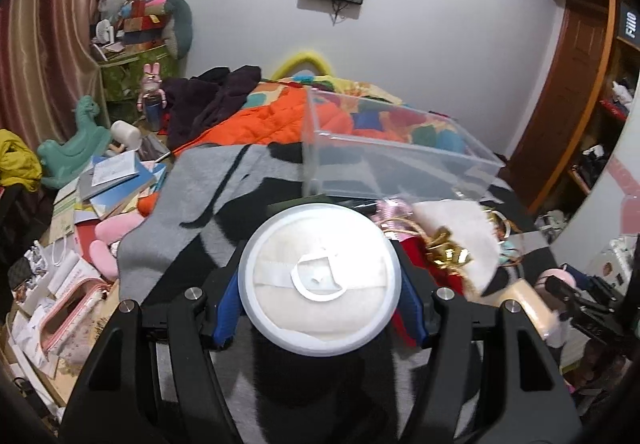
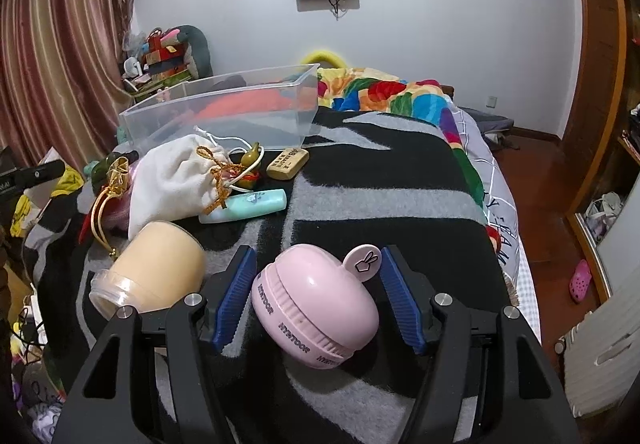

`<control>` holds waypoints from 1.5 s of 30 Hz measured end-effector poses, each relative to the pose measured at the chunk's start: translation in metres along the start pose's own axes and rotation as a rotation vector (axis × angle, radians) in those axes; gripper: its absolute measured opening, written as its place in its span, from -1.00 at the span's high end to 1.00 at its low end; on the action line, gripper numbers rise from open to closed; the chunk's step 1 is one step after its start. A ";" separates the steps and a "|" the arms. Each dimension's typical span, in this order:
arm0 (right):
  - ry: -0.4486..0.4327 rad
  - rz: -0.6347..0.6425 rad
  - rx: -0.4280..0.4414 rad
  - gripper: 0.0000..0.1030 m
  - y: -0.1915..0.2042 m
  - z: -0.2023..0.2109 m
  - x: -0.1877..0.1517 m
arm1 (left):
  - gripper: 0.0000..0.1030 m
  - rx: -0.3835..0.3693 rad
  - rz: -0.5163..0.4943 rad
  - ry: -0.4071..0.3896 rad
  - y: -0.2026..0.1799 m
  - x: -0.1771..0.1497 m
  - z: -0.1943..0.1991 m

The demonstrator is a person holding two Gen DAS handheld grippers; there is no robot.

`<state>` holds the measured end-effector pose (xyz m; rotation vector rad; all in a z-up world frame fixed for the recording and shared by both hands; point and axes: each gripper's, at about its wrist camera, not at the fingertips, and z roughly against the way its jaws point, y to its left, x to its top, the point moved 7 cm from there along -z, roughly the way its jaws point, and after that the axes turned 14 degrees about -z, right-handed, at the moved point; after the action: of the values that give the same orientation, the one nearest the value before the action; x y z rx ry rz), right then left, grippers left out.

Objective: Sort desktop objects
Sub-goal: 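Grasp the white round jar with the left tool while the right tool grasps the pink compact, then carry the white jar and pink compact into the clear box and release both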

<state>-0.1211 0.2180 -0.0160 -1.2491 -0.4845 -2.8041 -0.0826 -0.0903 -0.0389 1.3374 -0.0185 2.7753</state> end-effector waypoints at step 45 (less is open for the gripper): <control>-0.031 0.107 0.138 -0.17 0.054 0.007 0.089 | -0.26 -0.078 -0.203 -0.033 -0.051 0.087 -0.001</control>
<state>-0.1675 0.1772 0.0677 -1.2522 -0.5830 -2.6182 -0.1348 -0.0353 0.0274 1.2881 0.0075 2.5582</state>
